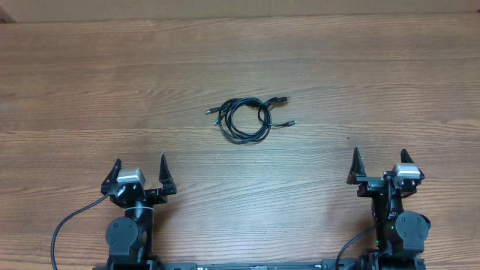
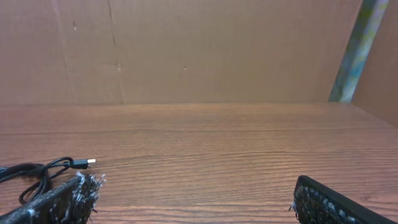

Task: Untangle cables

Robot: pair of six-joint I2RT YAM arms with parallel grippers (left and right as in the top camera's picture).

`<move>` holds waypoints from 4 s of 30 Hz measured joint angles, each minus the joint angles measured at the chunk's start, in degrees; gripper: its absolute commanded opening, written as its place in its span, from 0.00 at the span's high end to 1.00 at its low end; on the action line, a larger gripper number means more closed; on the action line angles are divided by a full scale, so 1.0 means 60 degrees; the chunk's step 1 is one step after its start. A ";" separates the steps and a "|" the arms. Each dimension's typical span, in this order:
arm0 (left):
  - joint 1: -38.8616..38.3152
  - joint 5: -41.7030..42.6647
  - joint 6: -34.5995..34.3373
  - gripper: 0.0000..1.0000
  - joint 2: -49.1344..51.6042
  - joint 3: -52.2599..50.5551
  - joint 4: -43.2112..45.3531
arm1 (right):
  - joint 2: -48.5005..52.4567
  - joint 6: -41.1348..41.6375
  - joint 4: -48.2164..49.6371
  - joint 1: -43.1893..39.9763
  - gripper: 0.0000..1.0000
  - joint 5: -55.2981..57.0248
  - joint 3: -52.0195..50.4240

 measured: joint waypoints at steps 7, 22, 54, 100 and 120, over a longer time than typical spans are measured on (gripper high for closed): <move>0.0000 0.0000 0.0000 0.00 0.0000 0.0000 0.0000 | 0.0000 -0.0004 -0.0007 0.0000 0.00 0.0000 0.0000; 0.0000 0.0000 0.0000 0.00 0.0000 0.0000 0.0000 | 0.0000 0.0004 -0.0004 0.0000 0.00 0.0004 0.0000; 0.0000 0.0000 0.0000 0.00 0.0000 0.0000 0.0000 | 0.0000 0.0004 -0.0004 0.0000 0.00 0.0000 0.0000; 0.0000 0.0871 -0.0182 0.00 0.0918 0.1494 -0.2579 | 0.0918 0.4036 -0.2546 0.0004 0.00 -0.2998 0.1978; -0.1373 0.2222 -0.0127 0.00 1.1300 1.3850 -0.8331 | 0.5931 0.4350 -0.5136 0.0004 0.00 -0.5144 0.9245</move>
